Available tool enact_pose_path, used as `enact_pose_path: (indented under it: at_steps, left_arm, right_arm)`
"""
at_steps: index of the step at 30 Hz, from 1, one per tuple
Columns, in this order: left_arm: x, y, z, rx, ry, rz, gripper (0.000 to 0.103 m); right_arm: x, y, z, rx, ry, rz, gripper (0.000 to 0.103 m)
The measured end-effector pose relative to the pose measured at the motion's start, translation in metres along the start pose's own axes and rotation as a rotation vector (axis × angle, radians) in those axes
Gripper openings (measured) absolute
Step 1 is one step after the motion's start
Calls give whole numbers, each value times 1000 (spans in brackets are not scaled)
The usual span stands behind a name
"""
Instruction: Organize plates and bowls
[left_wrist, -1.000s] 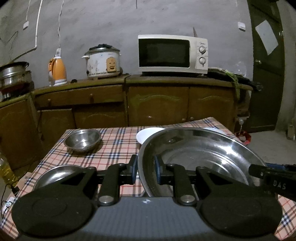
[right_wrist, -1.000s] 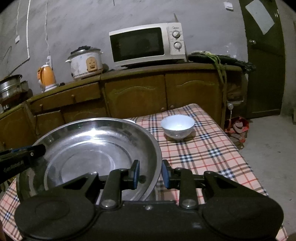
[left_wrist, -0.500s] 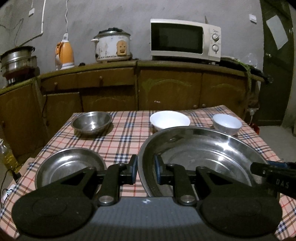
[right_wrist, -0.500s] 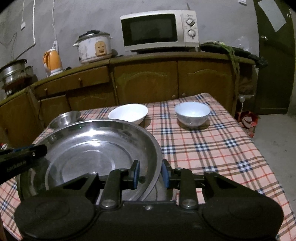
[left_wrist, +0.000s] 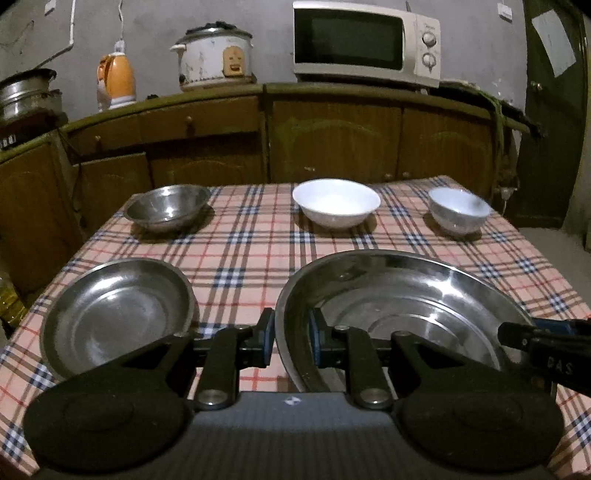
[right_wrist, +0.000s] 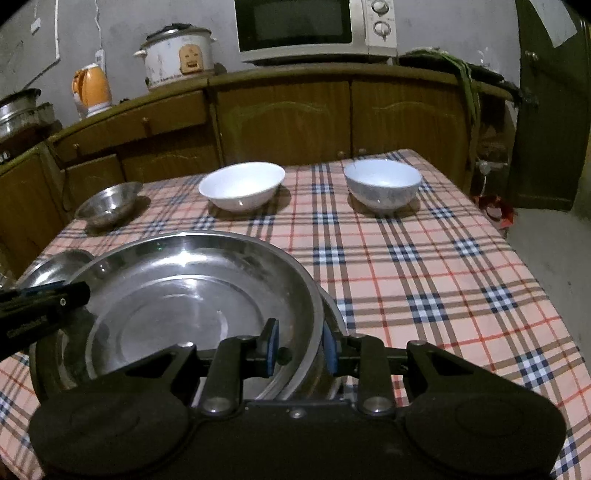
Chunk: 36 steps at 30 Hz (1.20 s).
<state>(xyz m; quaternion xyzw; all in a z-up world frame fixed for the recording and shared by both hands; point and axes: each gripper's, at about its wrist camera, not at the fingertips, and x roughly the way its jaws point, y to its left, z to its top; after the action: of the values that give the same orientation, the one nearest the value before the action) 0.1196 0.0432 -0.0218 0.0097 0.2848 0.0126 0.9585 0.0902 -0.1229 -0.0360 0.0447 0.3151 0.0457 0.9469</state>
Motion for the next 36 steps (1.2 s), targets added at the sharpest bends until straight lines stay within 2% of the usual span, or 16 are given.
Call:
enact_pose_path:
  at_steps: [19,27,36]
  left_arm:
    - [37,-4,-21,37,65,7,20]
    - [43,-6,-22,32,69,1,22]
    - [43,-4,-24,15,77,-22,30]
  right_arm:
    - [39,-2,-9,-30,34,-30,33]
    - [45,-2,-7,-43,32,-39,33]
    - [43,-2,-7,-49,36,-48,40]
